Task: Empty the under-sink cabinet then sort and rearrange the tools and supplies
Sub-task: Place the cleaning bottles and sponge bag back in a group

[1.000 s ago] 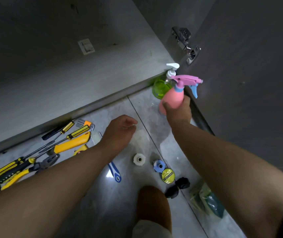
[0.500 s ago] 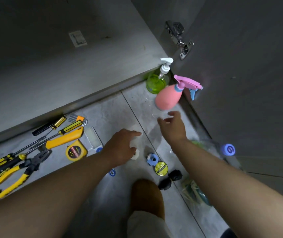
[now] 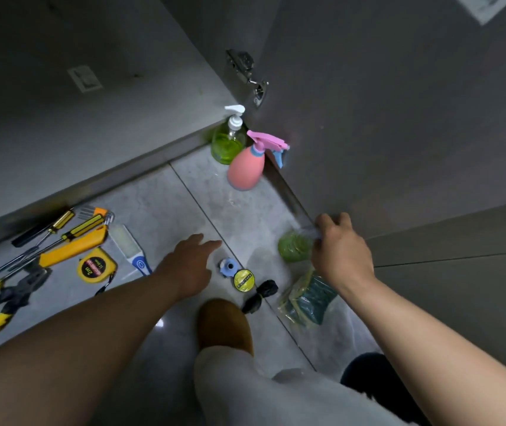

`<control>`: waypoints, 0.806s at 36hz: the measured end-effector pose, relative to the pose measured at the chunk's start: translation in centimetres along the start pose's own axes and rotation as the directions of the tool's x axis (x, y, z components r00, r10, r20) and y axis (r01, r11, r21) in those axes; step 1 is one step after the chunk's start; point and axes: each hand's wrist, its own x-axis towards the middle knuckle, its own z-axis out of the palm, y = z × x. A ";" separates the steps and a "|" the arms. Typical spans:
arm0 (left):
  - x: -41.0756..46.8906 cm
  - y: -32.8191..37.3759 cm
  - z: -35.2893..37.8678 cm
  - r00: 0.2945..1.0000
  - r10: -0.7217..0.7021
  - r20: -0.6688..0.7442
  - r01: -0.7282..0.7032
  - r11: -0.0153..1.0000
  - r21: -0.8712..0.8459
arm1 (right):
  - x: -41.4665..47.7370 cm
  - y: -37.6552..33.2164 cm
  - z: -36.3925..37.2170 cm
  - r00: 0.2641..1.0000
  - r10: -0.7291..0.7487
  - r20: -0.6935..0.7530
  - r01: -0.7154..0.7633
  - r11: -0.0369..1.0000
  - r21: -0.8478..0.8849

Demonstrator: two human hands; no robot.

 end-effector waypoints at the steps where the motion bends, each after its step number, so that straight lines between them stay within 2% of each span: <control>1: -0.2 0.2 -0.1 1.000 0.005 0.002 -0.005 1.000 0.008 | 0.1 0.0 0.1 0.999 -0.021 -0.027 0.022 0.999 0.043; 8: -1.2 -0.1 0.2 0.997 -0.006 0.083 -0.003 0.994 0.106 | 2.8 -1.5 -0.7 0.963 -0.124 -0.241 0.177 0.960 0.215; 17: -1.2 -1.6 1.1 0.988 -0.037 0.149 0.009 0.983 0.181 | 7.6 -4.4 -0.8 0.943 -0.212 -0.257 0.267 0.942 0.204; 20: -1.2 -1.9 1.2 0.989 -0.031 0.143 0.004 0.982 0.191 | 7.7 -4.8 -0.1 0.948 -0.179 -0.262 0.246 0.937 0.250; 24: -1.2 -1.6 1.3 0.995 -0.038 0.094 0.019 0.981 0.191 | 5.6 -4.2 1.1 0.951 -0.109 -0.289 0.234 0.865 0.445; 27: -1.2 -0.7 1.2 1.000 -0.023 0.008 0.021 0.980 0.200 | 2.2 -2.3 3.2 0.954 -0.019 -0.298 0.166 0.863 0.476; 29: -1.1 0.3 0.9 0.998 0.015 -0.068 -0.003 0.984 0.177 | -0.4 -0.5 5.4 0.965 0.075 -0.252 0.068 0.855 0.514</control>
